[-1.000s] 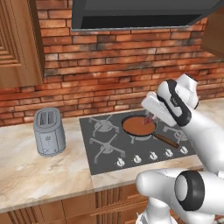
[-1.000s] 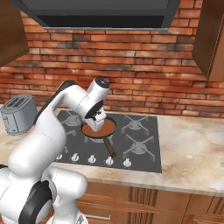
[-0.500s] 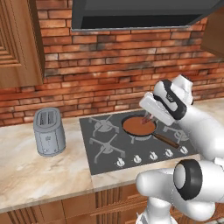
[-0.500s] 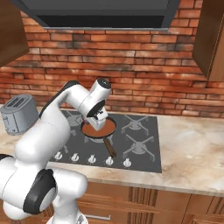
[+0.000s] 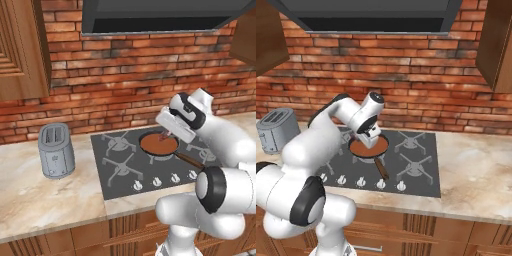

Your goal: Retrieve the steak from the fridge and place it on the saucepan with marinade on the stove.

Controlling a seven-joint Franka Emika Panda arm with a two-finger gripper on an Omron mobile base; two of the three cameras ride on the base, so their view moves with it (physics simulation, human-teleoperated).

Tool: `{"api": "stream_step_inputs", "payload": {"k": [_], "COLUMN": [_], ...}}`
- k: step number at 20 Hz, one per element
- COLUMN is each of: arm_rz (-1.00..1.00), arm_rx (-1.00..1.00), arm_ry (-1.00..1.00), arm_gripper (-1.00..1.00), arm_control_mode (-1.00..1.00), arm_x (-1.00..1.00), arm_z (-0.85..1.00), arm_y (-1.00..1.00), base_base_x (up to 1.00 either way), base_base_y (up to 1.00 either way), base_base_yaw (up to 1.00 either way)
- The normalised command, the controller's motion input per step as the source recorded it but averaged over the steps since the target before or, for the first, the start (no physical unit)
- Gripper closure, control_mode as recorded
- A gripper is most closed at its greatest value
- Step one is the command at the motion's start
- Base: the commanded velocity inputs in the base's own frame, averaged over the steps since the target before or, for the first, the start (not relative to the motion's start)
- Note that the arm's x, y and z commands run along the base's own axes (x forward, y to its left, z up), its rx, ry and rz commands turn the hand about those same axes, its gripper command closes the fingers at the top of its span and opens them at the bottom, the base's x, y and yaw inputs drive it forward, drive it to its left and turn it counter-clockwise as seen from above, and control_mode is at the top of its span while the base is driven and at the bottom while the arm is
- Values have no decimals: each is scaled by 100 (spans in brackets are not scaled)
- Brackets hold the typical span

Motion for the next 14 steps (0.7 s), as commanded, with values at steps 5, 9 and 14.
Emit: {"api": "stream_step_inputs", "payload": {"k": [5, 9, 14], "arm_rz": [0, 0, 0], "arm_rx": [0, 0, 0], "arm_ry": [0, 0, 0], "arm_gripper": [100, 100, 100], "arm_control_mode": [-100, -100, -100], "arm_x": [28, 28, 27], "arm_z": [-15, -16, -14], "arm_y": [3, 5, 2], "base_base_x": [0, 0, 0], "base_base_y": [0, 0, 0], "base_base_yaw": [0, 0, 0]}}
